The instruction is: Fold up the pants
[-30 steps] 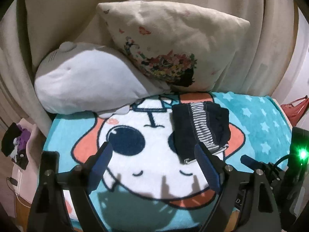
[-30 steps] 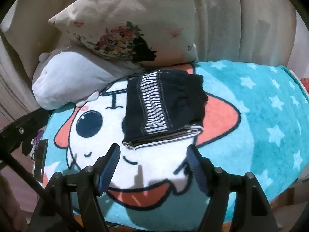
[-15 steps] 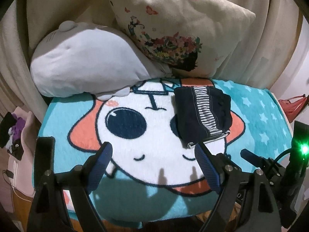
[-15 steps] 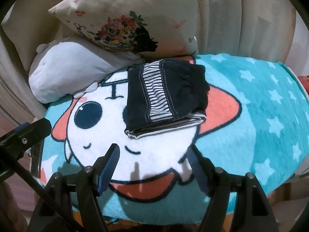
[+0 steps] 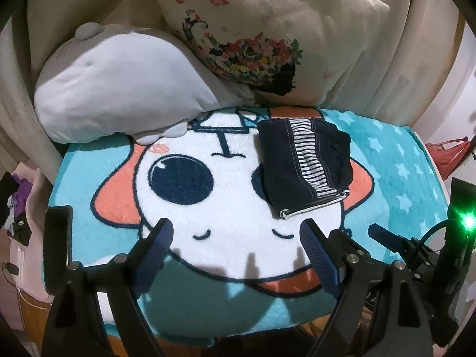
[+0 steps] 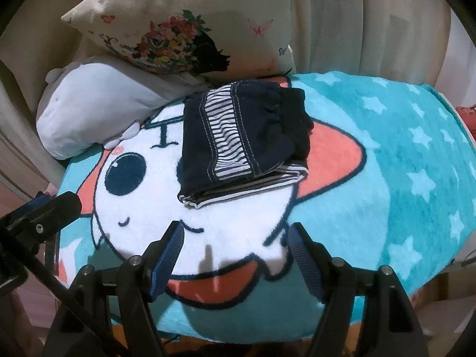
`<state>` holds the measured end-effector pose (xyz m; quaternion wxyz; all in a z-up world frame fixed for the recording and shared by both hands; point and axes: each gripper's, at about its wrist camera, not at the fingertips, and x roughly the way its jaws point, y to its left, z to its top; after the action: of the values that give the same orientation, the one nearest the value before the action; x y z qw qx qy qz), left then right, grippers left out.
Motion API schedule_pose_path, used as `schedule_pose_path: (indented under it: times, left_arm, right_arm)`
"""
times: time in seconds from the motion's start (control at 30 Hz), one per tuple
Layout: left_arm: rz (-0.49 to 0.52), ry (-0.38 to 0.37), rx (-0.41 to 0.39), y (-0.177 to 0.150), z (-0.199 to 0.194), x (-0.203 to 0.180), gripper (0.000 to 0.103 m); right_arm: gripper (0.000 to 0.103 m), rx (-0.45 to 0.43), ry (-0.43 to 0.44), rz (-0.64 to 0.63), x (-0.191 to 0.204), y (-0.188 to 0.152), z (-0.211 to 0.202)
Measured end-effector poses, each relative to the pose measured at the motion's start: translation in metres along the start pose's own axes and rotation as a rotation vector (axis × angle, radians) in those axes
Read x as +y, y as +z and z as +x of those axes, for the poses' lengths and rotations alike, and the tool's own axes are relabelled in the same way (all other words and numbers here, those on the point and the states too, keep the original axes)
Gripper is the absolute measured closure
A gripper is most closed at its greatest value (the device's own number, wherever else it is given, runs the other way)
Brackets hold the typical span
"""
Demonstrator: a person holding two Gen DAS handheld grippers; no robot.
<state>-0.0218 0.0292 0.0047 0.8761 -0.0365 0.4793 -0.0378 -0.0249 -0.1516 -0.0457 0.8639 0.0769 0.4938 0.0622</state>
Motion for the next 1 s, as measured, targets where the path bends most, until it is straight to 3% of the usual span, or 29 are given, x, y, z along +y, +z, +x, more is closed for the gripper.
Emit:
schedule_pose_path:
  times: [1.0]
  left_arm:
    - [-0.01, -0.049, 0.108, 0.006, 0.039, -0.001, 0.017]
  right_arm:
    - [0.024, 0.066, -0.054, 0.028, -0.01, 0.002, 0.021]
